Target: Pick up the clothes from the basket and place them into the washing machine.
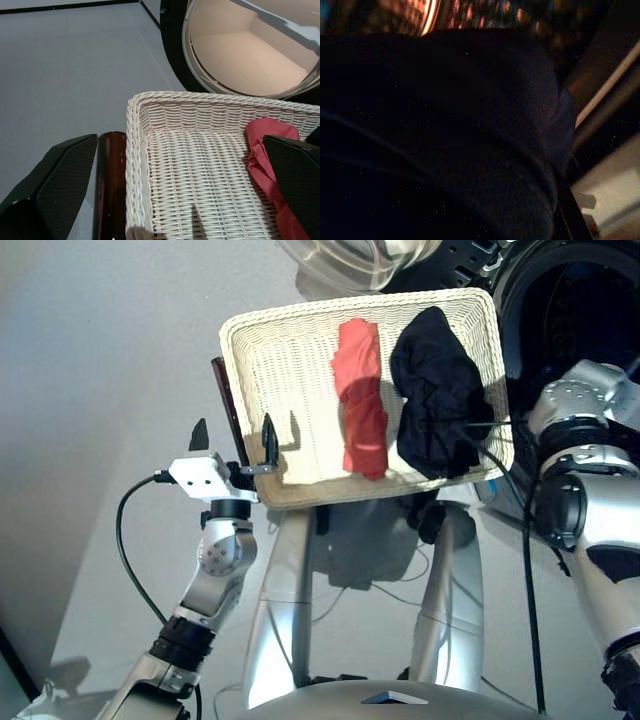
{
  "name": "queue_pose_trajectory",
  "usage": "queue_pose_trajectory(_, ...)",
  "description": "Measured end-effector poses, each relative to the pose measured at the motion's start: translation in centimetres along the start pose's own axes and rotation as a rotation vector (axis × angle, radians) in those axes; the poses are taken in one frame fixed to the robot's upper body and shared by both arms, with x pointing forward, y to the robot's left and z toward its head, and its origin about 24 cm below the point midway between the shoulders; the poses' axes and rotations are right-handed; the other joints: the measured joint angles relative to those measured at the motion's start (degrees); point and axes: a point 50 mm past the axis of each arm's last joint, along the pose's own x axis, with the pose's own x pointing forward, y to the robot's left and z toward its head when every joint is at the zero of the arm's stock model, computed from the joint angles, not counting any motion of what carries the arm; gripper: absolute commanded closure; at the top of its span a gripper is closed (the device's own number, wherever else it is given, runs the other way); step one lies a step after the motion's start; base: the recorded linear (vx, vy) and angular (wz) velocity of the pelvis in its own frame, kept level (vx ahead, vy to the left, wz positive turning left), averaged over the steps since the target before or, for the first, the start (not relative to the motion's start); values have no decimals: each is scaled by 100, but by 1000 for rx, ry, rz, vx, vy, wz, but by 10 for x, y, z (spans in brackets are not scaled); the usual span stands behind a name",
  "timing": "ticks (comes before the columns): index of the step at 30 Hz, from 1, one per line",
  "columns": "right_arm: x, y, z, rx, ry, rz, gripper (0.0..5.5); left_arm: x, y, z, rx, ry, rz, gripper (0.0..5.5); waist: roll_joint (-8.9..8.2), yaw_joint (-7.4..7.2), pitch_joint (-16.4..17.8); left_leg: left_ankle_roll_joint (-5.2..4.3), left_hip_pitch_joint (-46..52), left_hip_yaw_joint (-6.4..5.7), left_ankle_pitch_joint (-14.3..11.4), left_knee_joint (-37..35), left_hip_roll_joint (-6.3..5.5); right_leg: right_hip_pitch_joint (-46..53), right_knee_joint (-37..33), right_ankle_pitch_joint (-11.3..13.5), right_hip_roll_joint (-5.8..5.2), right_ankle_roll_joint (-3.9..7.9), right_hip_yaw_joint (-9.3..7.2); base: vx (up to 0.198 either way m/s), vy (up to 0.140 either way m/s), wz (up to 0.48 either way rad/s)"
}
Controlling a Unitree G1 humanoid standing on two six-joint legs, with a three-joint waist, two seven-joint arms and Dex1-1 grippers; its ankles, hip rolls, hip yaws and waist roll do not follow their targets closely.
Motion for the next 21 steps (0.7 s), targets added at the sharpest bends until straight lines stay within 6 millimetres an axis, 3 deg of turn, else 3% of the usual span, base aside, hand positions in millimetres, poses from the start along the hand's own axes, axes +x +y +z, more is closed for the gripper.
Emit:
queue_pose_trajectory(4, 9, 3, 19, 46, -41, -46, 550, 0, -1, 3, -11, -8, -5, 0, 37, 5, -21, -1, -3, -10, -1, 10, -33, -8, 51, -61, -38, 32, -1, 0, 0, 0)
queue_pose_trajectory(16, 11, 6, 25, 113, -41, -105, 550, 2, 4, 8, -13, -16, -9, 0, 55, -31, -32, 28, -92, -61, -26, 80, -71, -34, 59, -78, -32, 57, -2, 0, 0, 0)
queue_pose_trajectory(17, 10, 6, 25, 110, -42, -99, 349, 2, 4, 9, -16, -17, -11, 0, 55, -36, -32, 30, -106, -62, -28, 95, -71, -42, 64, -77, -31, 57, -1, 0, 0, 0)
queue_pose_trajectory(18, 10, 6, 24, 98, -42, -90, 0, 2, 3, 9, -16, -17, -12, 0, 54, -37, -32, 32, -116, -65, -28, 108, -71, -47, 64, -77, -27, 59, 1, 0, 0, 0)
queue_pose_trajectory(21, 10, 7, 23, 83, -43, -75, 0, 2, 3, 9, -18, -19, -13, 0, 54, -42, -32, 34, -122, -70, -28, 120, -71, -47, 67, -80, -19, 65, 4, 0, 0, 0)
